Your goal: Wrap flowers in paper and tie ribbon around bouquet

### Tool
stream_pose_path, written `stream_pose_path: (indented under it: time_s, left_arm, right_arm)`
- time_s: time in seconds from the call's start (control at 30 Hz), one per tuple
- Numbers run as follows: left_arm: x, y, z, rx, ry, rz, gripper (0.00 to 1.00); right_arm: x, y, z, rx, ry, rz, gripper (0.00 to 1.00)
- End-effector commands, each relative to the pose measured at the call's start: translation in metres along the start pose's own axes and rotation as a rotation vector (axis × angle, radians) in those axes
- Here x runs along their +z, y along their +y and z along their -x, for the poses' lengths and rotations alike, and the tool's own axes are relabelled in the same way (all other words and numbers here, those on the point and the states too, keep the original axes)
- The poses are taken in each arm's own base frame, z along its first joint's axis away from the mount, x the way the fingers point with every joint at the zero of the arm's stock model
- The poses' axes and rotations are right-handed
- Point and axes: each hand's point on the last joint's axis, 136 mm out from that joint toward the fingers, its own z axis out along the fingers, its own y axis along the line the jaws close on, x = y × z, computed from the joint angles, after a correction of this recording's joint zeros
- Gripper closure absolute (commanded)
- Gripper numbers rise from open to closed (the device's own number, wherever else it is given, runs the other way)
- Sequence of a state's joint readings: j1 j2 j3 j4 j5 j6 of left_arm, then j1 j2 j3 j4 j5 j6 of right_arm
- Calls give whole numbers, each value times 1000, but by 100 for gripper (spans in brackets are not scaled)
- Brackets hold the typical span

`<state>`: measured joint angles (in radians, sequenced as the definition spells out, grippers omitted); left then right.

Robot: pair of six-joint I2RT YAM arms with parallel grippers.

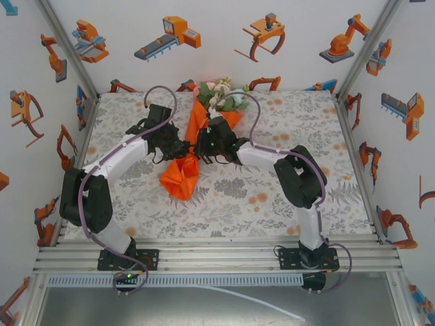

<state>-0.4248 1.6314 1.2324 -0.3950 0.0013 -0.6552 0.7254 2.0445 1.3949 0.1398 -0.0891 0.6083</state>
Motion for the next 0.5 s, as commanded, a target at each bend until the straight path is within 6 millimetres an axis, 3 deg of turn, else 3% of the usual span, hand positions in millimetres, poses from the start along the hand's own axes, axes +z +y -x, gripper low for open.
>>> stream_pose_path:
  time_s: [0.0, 0.1, 0.27, 0.47]
  left_arm:
    - [2, -8, 7, -12, -1, -31, 100]
    - [6, -10, 3, -11, 22, -40, 100]
    - [11, -10, 3, -13, 32, -37, 100]
    - [22, -14, 6, -27, 40, -36, 100]
  right_arm:
    - [-1, 17, 25, -9, -77, 37, 73]
    - [-6, 19, 29, -19, -95, 46, 88]
    - [-18, 26, 36, -60, -109, 54, 84]
    - [-24, 36, 39, -77, -122, 104, 92]
